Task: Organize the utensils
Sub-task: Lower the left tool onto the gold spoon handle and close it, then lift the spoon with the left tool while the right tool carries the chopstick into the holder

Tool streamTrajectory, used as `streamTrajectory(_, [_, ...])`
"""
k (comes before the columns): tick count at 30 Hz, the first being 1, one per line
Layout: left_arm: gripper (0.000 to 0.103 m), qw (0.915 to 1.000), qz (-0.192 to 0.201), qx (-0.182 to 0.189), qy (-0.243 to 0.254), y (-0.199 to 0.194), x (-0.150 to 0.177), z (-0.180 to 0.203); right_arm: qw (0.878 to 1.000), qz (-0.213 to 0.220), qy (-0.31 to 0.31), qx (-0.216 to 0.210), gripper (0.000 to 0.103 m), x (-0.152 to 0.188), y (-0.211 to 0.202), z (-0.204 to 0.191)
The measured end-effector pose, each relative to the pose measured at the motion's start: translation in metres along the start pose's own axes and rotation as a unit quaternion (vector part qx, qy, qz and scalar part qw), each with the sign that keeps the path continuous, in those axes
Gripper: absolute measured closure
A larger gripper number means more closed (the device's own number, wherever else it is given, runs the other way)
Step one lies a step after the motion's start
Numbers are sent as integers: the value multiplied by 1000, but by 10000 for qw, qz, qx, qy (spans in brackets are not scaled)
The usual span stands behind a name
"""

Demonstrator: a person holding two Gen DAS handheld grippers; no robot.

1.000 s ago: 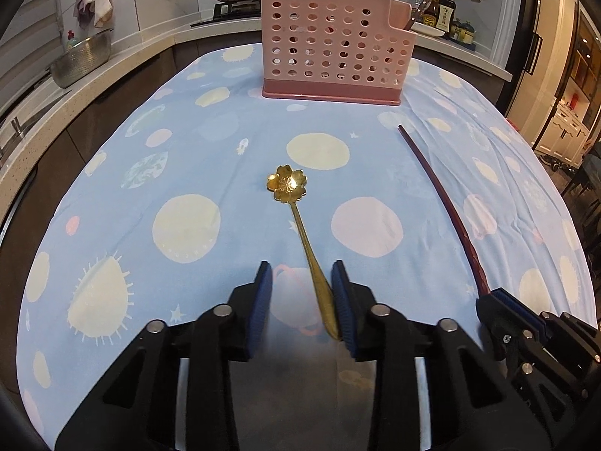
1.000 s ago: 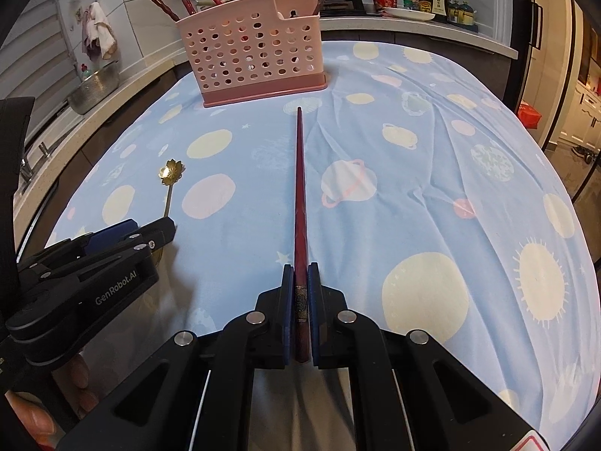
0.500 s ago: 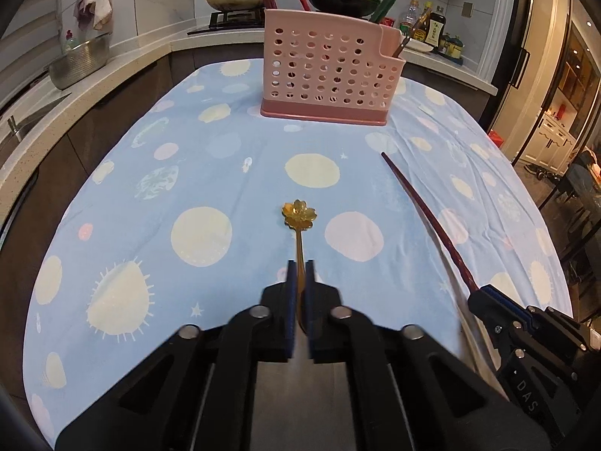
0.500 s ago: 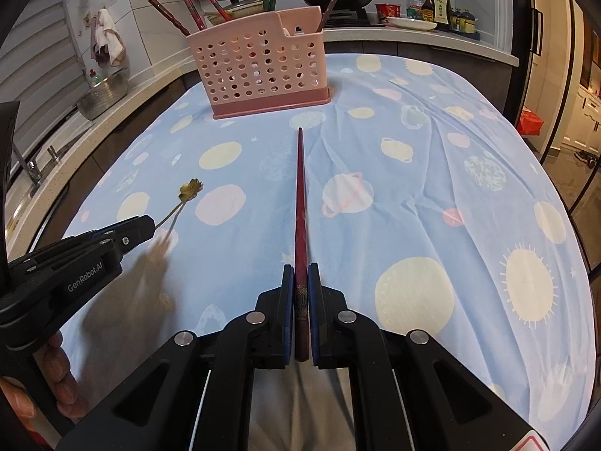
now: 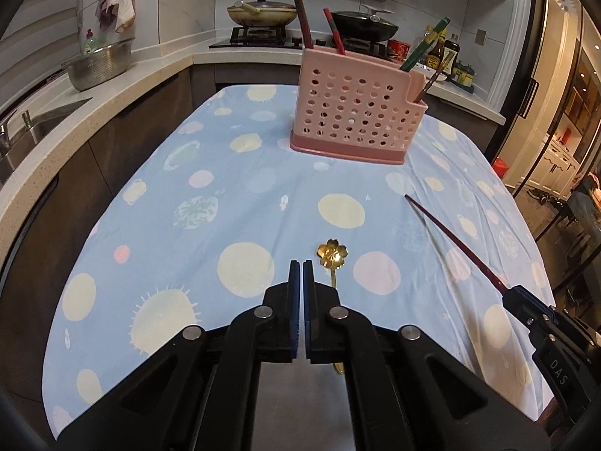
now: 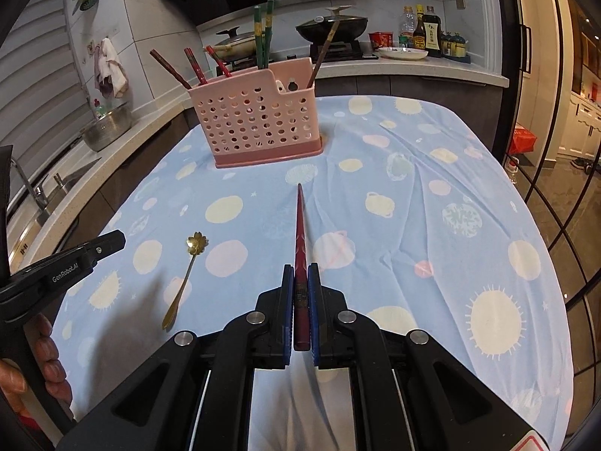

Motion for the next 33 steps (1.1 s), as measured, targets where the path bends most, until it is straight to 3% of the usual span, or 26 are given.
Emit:
streamTrajectory(2, [96,9996,-240,143,-5,12,13,4,9999,-104,12,-4,96,8,5,0])
streamTrajectory(3, [80,9993,-317,193,-17,16,19,6,9999,-137,15,1,96,10,7,0])
streamTrajectory(5, [62,9988,-445,164,-69,25,32,10,9998,-204,17,0,96,16,9,1])
streamTrajectory(8, [63,9980,-617,148,-24,37,44,14,9996,-270,18,1,96,20,11,1])
streamTrajectory(10, [66,9986,-523,31,74,37,45,16,9996,-292,11,9,96,21,12,2])
streamTrajectory(12, [83,9984,-552,95,77,37,45,17,9995,-303,12,9,96,22,12,1])
streamTrajectory(14, [93,9980,-597,178,98,35,48,18,9995,-310,1,10,96,22,12,1])
streamTrajectory(21, [93,9982,-524,280,92,17,47,13,9996,-271,-21,-18,96,20,8,-1])
streamTrajectory(24, [95,9989,-370,285,65,3,36,8,9999,-151,-14,-47,96,14,-1,-1])
streamTrajectory(25, [103,9991,-302,296,37,-2,30,5,9999,-92,-13,-55,96,11,-5,-1])
streamTrajectory(31, [103,9996,181,206,34,-27,-6,-3,9993,350,-60,-108,96,-18,-29,-5])
streamTrajectory(33, [103,9995,179,247,9,-28,-13,-4,9989,444,-59,-105,96,-26,-33,-5])
Point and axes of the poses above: each gripper's, at about its wrist camera, not at the fingertips, and y roughly the way its jaws point, z to its right, x to its underside, the point moved 5 cm from there along y, roughly the way its jaws point, and after that the axes turned 2 degrees about -z, right-handed, at the moved point
